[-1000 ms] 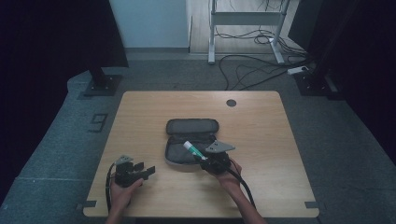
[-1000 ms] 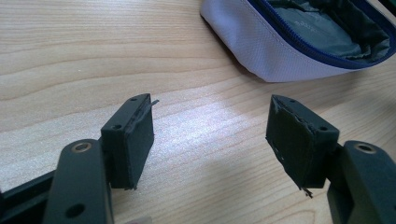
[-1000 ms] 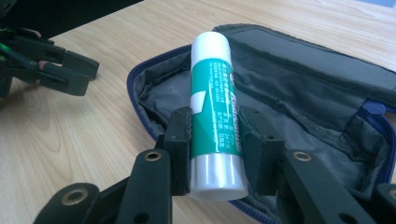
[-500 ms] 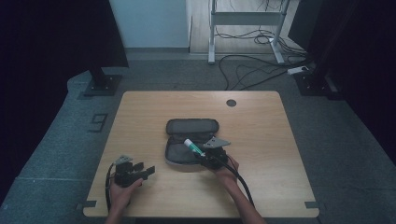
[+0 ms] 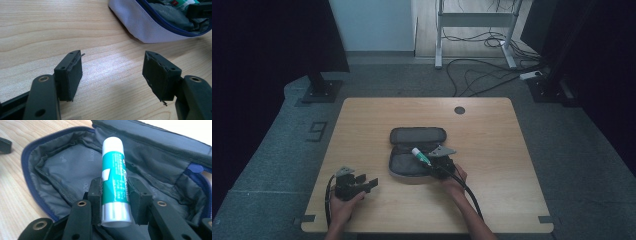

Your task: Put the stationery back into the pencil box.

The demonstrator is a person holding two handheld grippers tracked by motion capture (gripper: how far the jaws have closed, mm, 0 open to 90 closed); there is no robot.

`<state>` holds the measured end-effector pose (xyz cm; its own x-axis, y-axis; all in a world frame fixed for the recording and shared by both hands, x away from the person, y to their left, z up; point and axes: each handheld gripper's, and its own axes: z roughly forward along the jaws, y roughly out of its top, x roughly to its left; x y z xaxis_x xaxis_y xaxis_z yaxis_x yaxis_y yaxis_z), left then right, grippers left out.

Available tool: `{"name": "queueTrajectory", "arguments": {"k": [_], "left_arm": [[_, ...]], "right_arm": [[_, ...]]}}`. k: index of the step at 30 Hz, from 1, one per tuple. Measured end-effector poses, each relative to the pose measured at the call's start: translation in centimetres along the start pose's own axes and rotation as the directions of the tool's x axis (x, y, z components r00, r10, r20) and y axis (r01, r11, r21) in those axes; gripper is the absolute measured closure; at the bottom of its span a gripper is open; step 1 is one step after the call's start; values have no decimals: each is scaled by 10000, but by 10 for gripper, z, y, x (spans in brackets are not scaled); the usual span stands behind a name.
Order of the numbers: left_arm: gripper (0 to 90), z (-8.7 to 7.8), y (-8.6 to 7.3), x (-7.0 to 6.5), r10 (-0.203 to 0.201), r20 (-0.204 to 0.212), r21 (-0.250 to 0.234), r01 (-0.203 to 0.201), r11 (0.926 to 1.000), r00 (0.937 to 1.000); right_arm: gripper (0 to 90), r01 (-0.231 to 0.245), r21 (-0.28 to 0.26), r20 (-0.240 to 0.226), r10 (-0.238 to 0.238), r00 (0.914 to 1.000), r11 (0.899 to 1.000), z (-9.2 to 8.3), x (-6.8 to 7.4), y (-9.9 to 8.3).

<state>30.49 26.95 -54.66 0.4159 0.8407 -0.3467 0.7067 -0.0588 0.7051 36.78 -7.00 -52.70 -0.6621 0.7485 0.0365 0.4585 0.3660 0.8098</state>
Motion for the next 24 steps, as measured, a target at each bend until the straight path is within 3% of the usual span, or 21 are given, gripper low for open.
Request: {"name": "queueTrajectory", "arguments": {"k": [17, 24], "left_arm": [[324, 1, 0, -1, 17, 47, -19, -17, 10000, 10000], [326, 1, 0, -1, 18, 33, -32, -18, 10000, 10000]], "right_arm": [[642, 46, 675, 252, -63, 9997, 9977, 5, 0, -5], [564, 6, 491, 353, -24, 9994, 9988, 3, 0, -6]]}}
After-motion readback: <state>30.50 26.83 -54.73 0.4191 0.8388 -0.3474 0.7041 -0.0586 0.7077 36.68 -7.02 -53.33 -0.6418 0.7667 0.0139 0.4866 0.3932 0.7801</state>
